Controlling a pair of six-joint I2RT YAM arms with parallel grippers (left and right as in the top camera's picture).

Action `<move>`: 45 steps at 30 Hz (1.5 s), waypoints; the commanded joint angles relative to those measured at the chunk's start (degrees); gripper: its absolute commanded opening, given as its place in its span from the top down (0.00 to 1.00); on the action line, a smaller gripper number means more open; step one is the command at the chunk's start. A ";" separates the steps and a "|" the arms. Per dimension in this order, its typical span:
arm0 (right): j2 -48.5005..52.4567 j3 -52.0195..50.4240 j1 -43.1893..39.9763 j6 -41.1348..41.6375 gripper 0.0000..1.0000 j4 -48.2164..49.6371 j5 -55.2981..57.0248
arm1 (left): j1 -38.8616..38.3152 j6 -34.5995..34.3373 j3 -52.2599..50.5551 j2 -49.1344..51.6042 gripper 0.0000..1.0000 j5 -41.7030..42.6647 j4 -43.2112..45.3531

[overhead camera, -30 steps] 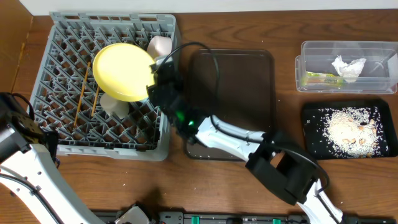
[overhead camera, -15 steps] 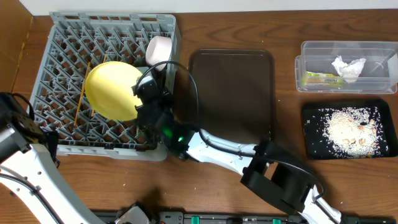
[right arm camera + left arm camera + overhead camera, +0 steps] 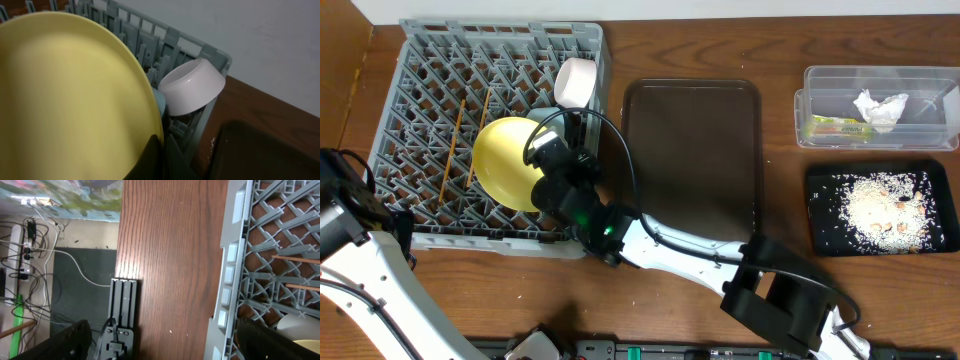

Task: Sort waste into correct bins and load items into the dishwasher
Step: 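Open the right gripper and withdraw it right over the brown tray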

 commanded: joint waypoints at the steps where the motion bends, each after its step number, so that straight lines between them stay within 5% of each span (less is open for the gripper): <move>1: -1.92 0.46 1.79 -2.08 0.72 -0.52 0.46 | 0.31 -0.33 -0.35 0.07 0.07 -1.33 -0.35; 6: -5.07 0.48 2.19 1.64 0.30 -0.42 0.35 | 0.31 -0.33 -0.35 0.07 0.07 -1.33 -0.20; 12: -13.60 0.48 -1.01 7.30 0.26 -7.34 -6.73 | 0.31 -0.33 -0.35 0.07 0.07 -1.36 -0.11; 14: -16.63 0.48 -3.37 10.84 0.32 -10.54 -7.78 | 0.31 -0.33 -0.35 0.07 0.07 -1.36 -0.11; 16: -18.47 0.48 -7.50 15.06 0.71 -13.55 -14.97 | 0.31 -0.33 -0.35 0.07 0.07 -1.33 -0.11; 18: -18.12 0.46 -11.45 16.87 0.99 -14.82 -30.88 | 0.31 -0.33 -0.35 0.07 0.07 -1.33 -0.11; 21: -15.69 0.46 -15.02 20.59 0.99 -16.26 -49.31 | 0.31 -0.33 -0.35 0.07 0.07 -1.33 -0.13; 25: -8.48 0.46 -13.55 22.27 0.99 -15.96 -58.93 | 0.31 -0.33 -0.35 0.07 0.07 -1.33 -0.13; 32: -0.72 0.46 -6.67 22.27 0.99 -9.16 -57.42 | 0.31 -0.33 -0.35 0.07 0.07 -1.36 -0.13; 45: 2.19 0.46 0.57 21.75 0.99 -14.05 -40.92 | 0.31 -0.33 -0.35 0.07 0.07 -1.33 -0.11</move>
